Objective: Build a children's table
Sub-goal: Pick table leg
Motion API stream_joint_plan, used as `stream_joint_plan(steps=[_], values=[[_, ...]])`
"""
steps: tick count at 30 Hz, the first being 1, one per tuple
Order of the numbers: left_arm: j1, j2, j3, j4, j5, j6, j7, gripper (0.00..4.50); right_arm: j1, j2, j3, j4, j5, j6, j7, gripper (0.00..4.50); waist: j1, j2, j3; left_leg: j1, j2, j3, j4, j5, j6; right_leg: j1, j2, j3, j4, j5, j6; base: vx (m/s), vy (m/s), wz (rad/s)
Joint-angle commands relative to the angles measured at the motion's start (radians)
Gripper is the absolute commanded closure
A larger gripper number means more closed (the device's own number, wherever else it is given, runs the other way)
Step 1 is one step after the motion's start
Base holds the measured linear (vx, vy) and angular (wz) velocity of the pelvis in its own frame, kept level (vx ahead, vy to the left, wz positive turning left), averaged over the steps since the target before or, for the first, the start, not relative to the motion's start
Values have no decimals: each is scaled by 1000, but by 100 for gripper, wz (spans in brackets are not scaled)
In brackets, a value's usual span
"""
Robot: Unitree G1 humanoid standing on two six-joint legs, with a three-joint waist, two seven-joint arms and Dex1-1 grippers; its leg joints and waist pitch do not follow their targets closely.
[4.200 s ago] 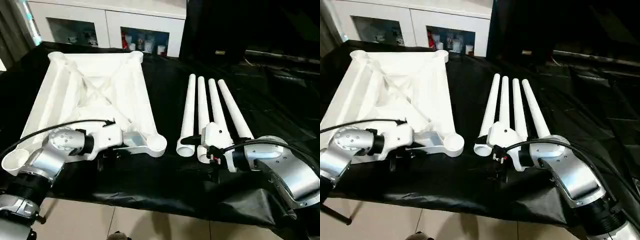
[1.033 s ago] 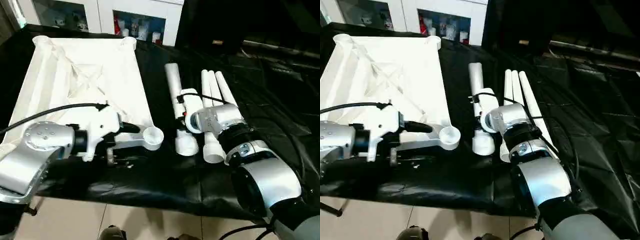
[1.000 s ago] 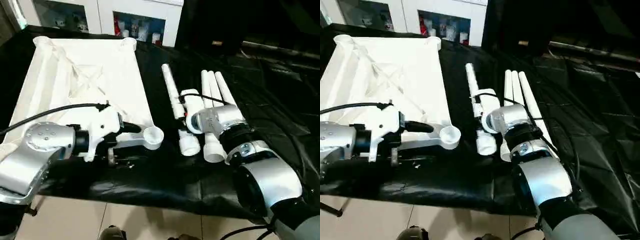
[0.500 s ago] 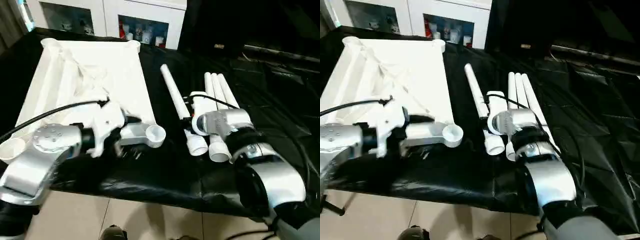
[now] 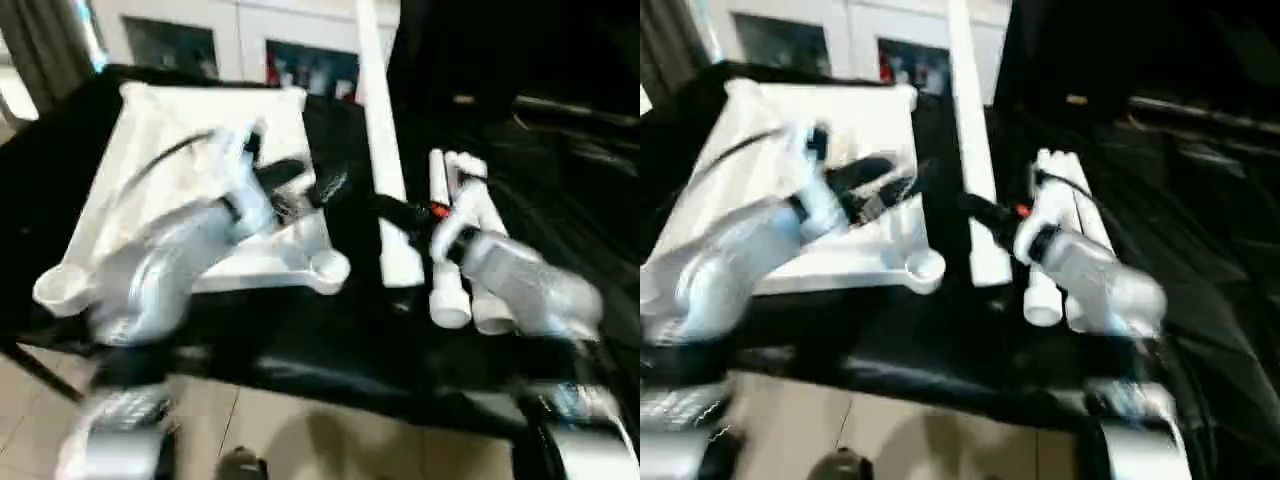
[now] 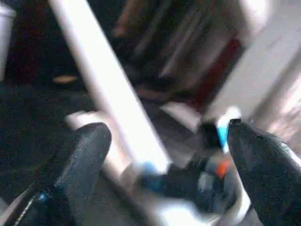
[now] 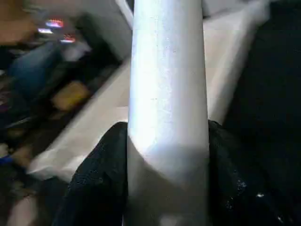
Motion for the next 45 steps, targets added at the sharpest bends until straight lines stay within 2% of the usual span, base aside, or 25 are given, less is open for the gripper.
stream_joint_plan(steps=[1,2,3,4,5,7,12,17,19,20,21,23,24,25,26,28,32,35,37,38,41,42,43,44,45], values=[[-30,-16,29,35,-49,26,22,0,10,-32,5,-79,34,9,46,266,6,2,-92,10,43,-14,-61,-101,-9,62,-92,55,-84,-4,-217,0,0,0],[-51,-34,45,55,-62,33,34,0,23,-42,11,-101,47,20,59,266,6,-12,-93,7,42,-15,-62,-80,-4,66,-90,52,-84,-29,-197,0,0,0],[-71,-49,54,73,-63,40,45,0,38,-50,13,-126,66,31,77,266,6,-9,-93,9,43,-14,-61,-76,-2,60,-91,53,-86,-39,-189,0,0,0],[-93,-66,54,90,-42,53,49,0,63,-61,14,-170,100,53,98,266,4,-21,-90,7,43,-14,-62,-75,3,61,-90,52,-92,-73,-168,0,0,0],[-98,-67,46,92,-36,61,50,0,76,-65,15,-195,113,64,105,266,6,-19,-91,13,46,-14,-61,-74,10,55,-92,54,-93,-85,-154,0,0,0],[-105,-80,47,98,-49,69,63,0,88,-69,19,-223,132,85,111,266,4,-22,-92,11,46,-15,-63,-70,9,54,-89,51,-95,-93,-143,0,0,0],[-105,-102,40,70,-119,96,81,0,104,-68,39,-260,141,97,100,266,5,-21,-98,9,48,-14,-59,-36,8,52,-89,50,-84,-10,-176,0,0,0],[-97,-115,45,52,-112,103,97,0,108,-72,48,-270,144,97,89,266,5,-20,-100,10,50,-14,-58,-22,21,51,-88,46,-82,28,-187,0,0,0],[-89,-130,56,35,-107,106,133,18,109,-80,63,-278,125,92,75,266,5,-23,-100,8,52,-15,-59,-11,22,53,-91,44,-81,39,-190,0,0,0],[-86,-143,67,26,-106,111,173,18,106,-99,118,-282,49,59,49,266,4,-29,-101,5,51,-14,-58,-7,20,55,-91,43,-82,42,-184,0,0,0],[-83,-151,73,18,-108,115,204,29,102,-104,148,-285,7,45,27,266,4,-28,-100,5,52,-15,-58,-3,14,55,-90,42,-81,43,-178,0,0,0],[-78,-165,80,3,-107,118,255,39,97,-108,198,-293,-56,20,-8,266,3,-28,-97,6,50,-14,-60,-14,4,54,-91,45,-87,19,-161,0,0,0],[-72,-174,80,-10,-102,114,287,39,89,-97,222,-299,-85,12,-40,266,0,-35,-96,7,51,-15,-62,-32,-8,53,-93,44,-90,-21,-146,0,0,0],[-69,-179,79,-18,-99,111,303,63,85,-86,229,-303,-92,12,-58,266,-1,-33,-96,7,52,-15,-63,-38,-11,53,-94,45,-91,-32,-142,0,0,0],[-58,-188,72,-28,-78,93,322,63,80,-76,263,-310,-127,-14,-80,266,-4,-45,-96,8,55,-15,-65,-47,-15,52,-94,44,-94,-51,-132,0,0,0],[-39,-202,65,-39,-50,71,352,71,74,-59,311,-311,-170,-39,-117,266,-5,-45,-93,11,55,-14,-67,-66,-23,47,-94,44,-98,-84,-113,0,0,0],[-31,-230,82,-28,2,39,468,112,63,-40,352,-291,-242,-95,-187,266,-6,-43,-95,17,59,-18,-69,-91,-51,41,-90,43,-96,-61,-86,0,0,0],[-38,-239,97,-11,7,25,505,143,60,-41,373,-279,-290,-135,-209,266,-4,-48,-94,15,57,-18,-70,-109,-60,43,-90,43,-96,-59,-80,0,0,0],[-41,-245,102,-6,4,20,515,158,61,-36,374,-274,-300,-144,-219,266,-5,-50,-93,11,54,-19,-71,-116,-66,44,-90,43,-98,-65,-68,0,0,0],[-48,-250,101,-2,3,16,517,158,61,-27,372,-270,-307,-152,-233,266,-5,-45,-93,11,53,-19,-71,-125,-68,44,-90,43,-98,-73,-63,0,0,0],[-54,-256,95,-3,8,14,518,187,60,-21,373,-267,-312,-162,-247,266,-6,-49,-93,12,52,-19,-70,-132,-65,43,-89,44,-100,-85,-56,0,0,0],[-55,-257,93,-3,11,13,520,197,60,-18,374,-265,-314,-166,-251,266,-4,-34,-94,12,53,-22,-71,-133,-67,42,-90,43,-97,-79,-55,0,0,0],[-56,-258,88,-1,12,12,519,197,60,-14,375,-262,-318,-172,-257,266,-6,-39,-94,12,54,-21,-71,-138,-69,41,-88,43,-101,-77,-53,0,0,0],[-59,-257,82,2,14,9,520,204,61,-9,376,-260,-323,-180,-262,266,-6,-32,-95,13,54,-23,-72,-147,-75,41,-88,43,-99,-69,-58,0,0,0],[-61,-256,79,3,13,6,521,218,61,-6,376,-259,-327,-184,-264,266,-7,-35,-95,12,54,-22,-72,-148,-75,41,-87,43,-99,-63,-59,0,0,0]])
